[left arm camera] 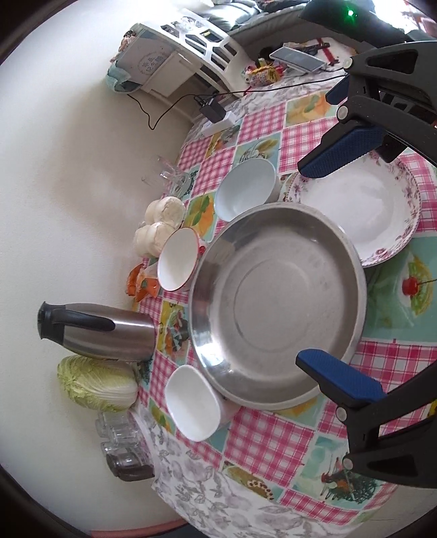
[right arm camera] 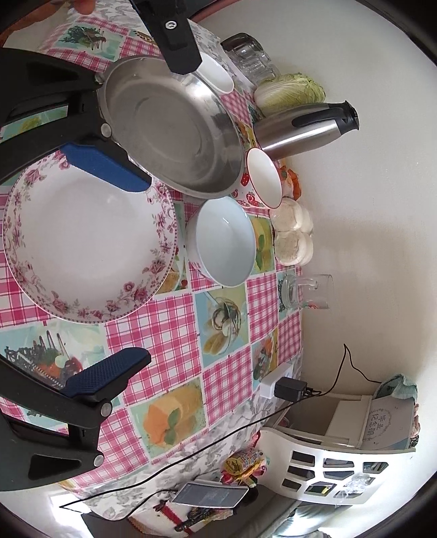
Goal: Organize plates and bowls
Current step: 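Lower the steel basin onto the table and open the left tool, then grasp the rim of the white floral plate with the right tool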
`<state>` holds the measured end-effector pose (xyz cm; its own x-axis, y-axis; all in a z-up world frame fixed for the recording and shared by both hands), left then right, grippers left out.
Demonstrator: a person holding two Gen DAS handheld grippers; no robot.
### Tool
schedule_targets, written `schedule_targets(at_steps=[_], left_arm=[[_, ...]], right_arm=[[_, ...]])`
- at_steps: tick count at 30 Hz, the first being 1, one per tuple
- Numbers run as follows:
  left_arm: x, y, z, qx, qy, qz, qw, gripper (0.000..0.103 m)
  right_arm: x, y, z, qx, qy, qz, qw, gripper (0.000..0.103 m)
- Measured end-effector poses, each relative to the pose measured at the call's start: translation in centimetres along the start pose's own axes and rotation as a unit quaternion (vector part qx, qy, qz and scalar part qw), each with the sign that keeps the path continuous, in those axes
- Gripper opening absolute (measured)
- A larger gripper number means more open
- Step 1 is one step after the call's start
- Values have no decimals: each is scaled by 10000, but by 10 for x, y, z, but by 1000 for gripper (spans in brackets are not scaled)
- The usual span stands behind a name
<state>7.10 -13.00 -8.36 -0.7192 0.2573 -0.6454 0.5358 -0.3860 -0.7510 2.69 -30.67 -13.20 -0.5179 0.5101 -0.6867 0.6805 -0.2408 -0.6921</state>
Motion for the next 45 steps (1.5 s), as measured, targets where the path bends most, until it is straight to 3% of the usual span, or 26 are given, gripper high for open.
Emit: schedule_targets(at_steps=[6,12,20,21,23,30,32,35,38,41,45], left_arm=[[26,16,20,309,-125,-587,9977,102],[49,34,35,496,-242,-1114,9922,102],[82,60,40,840,-891,-1823,9756,99],[85,63,41,892,-951,-1873,9736,95],[88,68,40,851,-981,-1948,9722,90],[91,83,33,799,-1186,-2043,9684,71],[89,84,31,800,-1241,-2016,9683,66],[88,88,29,802,-1303,-1989,9680,57],[90,93,28,811,-1353,-2026,9665,48],[90,95,25,738,-1346,-2035,9670,41],[92,97,27,593,-1229,-2079,9686,34]], right_arm=[[3,5,19,159,256,-171,9994,94],[16,23,34,341,479,-666,9960,94],[40,46,52,308,1024,-1350,9850,91],[41,47,53,318,1052,-1377,9844,89],[42,49,56,372,1071,-1391,9838,75],[44,55,57,224,1170,-1517,9812,48],[44,57,57,166,1225,-1545,9802,33],[44,59,58,73,1349,-1590,9780,21],[45,61,62,95,1457,-1612,9761,12],[45,62,64,35,1572,-1649,9737,12],[45,59,62,234,1240,-1589,9792,11]])
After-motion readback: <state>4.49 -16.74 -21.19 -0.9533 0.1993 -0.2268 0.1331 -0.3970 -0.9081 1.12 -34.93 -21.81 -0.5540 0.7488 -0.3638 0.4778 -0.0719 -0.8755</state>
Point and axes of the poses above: each gripper's, at about its wrist camera, not at the fingertips, and y roughly the way its jaws point, z to its right, x to its underside, the point moved 10 cm from there along y, roughly the way its jaws point, and after that the axes turned 15 degrees about y, right-handed, at the moved point
